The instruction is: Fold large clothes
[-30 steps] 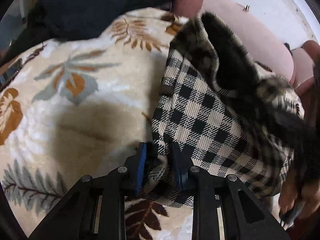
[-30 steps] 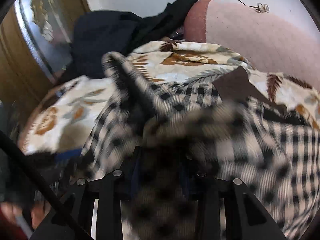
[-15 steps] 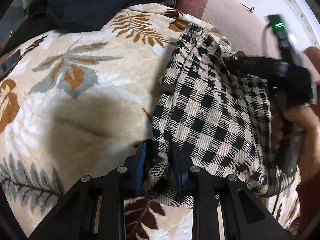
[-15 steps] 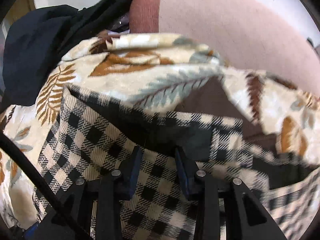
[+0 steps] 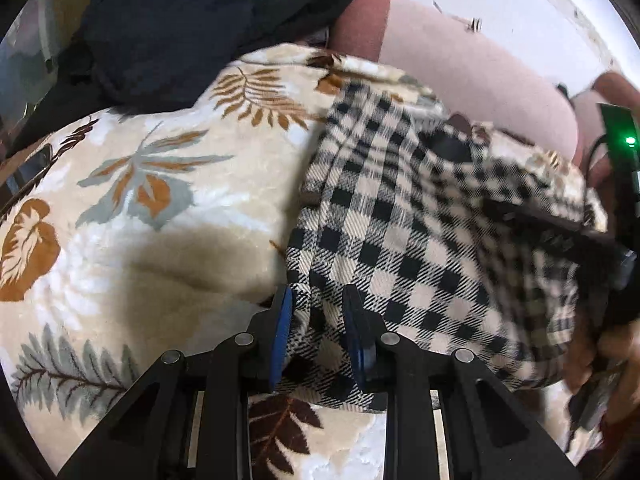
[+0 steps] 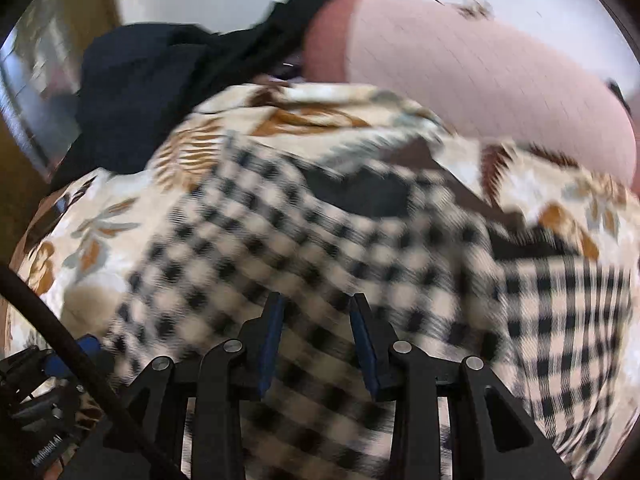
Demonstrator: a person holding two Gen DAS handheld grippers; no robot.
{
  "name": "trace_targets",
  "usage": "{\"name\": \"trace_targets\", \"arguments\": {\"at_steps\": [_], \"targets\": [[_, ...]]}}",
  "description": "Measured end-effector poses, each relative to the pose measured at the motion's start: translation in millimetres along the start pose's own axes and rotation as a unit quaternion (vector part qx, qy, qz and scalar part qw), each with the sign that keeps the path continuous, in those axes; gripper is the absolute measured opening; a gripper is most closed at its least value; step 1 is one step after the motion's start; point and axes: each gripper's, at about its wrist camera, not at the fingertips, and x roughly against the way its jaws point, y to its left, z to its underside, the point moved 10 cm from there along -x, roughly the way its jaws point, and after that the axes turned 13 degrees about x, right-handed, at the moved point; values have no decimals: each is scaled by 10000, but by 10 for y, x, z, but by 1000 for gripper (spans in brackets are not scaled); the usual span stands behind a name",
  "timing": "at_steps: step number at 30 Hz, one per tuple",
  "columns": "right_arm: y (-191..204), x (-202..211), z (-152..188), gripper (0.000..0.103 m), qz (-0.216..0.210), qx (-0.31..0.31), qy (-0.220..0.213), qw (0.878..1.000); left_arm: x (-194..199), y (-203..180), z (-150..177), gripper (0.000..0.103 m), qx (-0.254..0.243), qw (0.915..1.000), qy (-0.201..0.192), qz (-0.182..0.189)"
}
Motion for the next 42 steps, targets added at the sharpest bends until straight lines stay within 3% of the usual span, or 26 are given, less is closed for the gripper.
{"name": "trace_targets", "arguments": {"at_steps": [2, 7, 10, 12, 14, 16, 20, 27, 28, 30, 31, 33, 37, 40, 42], "targets": [[-315, 9, 90, 35, 131, -168, -3, 9998, -89, -10, 15, 25, -77, 9999, 30, -151], [-1353, 113, 310, 34, 947, -756, 87, 9926, -145, -4, 12, 25, -31, 9998, 64, -194], [-2063, 238, 564, 34, 1662, -1262, 345, 9774, -156, -4, 13, 26, -63, 9997, 48, -232], [-2384, 376, 711, 35, 1868, -1611, 368, 9684, -161, -4, 13, 28, -91, 9996, 28, -279], [-2616, 604, 863, 37, 1817, -2014, 220, 9623, -166, -1, 15, 28, -95, 9995, 27, -300], [-2676, 793, 979, 38, 1462, -2356, 21, 9608, -170, -1, 13, 29, -91, 9995, 33, -295], [-2437, 1041, 1342, 67, 457, -2701, -210, 9615, -164, 0, 8, 29, -103, 9995, 30, -300], [-1799, 879, 2007, 68, -240, -2722, 77, 9619, -154, 6, 2, 30, -242, 9989, -60, -394], [-1715, 878, 2029, 66, -292, -2687, 38, 9628, -152, 3, 4, 30, -302, 9985, -100, -440], [-1561, 862, 1998, 25, -392, -2394, 133, 9700, -151, 3, 5, 33, -404, 9976, -180, -528], [-1520, 874, 1987, 9, -386, -2274, 207, 9728, -153, 11, 4, 36, -447, 9970, -223, -589], [-1572, 1002, 1951, 7, -149, -2016, 107, 9793, -157, 31, 8, 36, -435, 9970, -232, -594], [-1839, 1110, 1994, 3, 32, -2210, -6, 9753, -176, 85, 30, 39, -250, 9983, -100, -509], [-1997, 1063, 2166, 3, 540, -2073, 326, 9762, -181, 120, 32, 41, -231, 9982, -76, -543], [-2231, 1122, 2402, 3, 1257, -2248, 633, 9642, -163, 137, 35, 41, -209, 9983, -61, -542]]}}
